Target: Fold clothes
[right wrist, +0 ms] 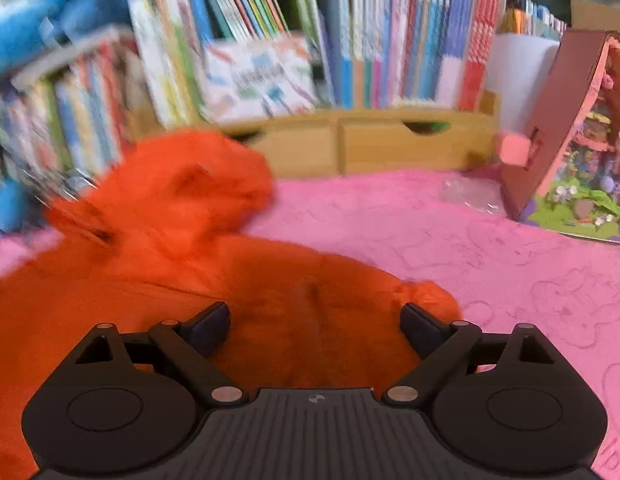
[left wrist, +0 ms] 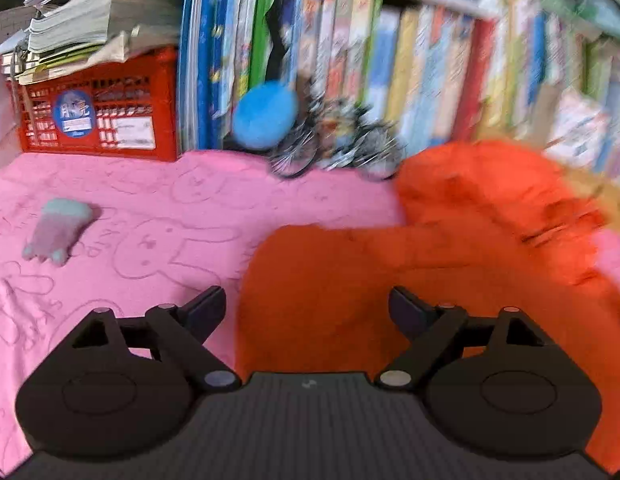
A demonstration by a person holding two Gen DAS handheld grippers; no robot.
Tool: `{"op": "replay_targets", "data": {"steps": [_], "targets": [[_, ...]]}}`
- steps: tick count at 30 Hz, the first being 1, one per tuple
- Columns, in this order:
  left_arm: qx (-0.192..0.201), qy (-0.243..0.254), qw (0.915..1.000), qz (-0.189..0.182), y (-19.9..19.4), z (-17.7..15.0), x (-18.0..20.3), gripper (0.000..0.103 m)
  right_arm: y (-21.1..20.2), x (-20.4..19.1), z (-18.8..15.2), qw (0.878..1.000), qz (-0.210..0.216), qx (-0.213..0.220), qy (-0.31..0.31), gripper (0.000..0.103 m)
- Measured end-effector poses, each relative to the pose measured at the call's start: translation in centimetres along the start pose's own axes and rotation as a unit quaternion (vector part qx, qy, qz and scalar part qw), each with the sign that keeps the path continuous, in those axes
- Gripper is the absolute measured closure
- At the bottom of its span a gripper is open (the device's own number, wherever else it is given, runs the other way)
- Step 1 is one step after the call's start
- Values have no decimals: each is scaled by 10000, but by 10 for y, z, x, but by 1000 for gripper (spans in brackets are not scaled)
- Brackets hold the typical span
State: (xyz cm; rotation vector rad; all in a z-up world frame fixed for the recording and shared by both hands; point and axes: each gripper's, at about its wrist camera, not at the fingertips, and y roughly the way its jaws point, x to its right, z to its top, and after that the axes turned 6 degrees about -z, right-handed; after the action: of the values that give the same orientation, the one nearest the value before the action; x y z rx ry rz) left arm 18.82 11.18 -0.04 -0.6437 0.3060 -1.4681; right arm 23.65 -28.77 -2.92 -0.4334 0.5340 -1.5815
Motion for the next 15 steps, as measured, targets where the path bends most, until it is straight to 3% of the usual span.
{"op": "replay_targets", "data": {"steps": [5, 7, 11, 15], "targets": [[153, 737, 9970, -166, -32, -21, 29, 13, -45, -10, -5, 9977, 563, 229, -291, 10], [111, 993, 9949, -92, -36, -31, 32, 13, -58, -10, -12, 9964, 586, 260, -554, 10], [26, 917, 9957, 98, -36, -43, 14, 13, -64, 2, -26, 9960, 405, 137, -789, 9], [-110, 803, 9962, 324, -27, -52, -3, 8, -44, 26, -41, 9984, 203, -251, -472, 4]]}}
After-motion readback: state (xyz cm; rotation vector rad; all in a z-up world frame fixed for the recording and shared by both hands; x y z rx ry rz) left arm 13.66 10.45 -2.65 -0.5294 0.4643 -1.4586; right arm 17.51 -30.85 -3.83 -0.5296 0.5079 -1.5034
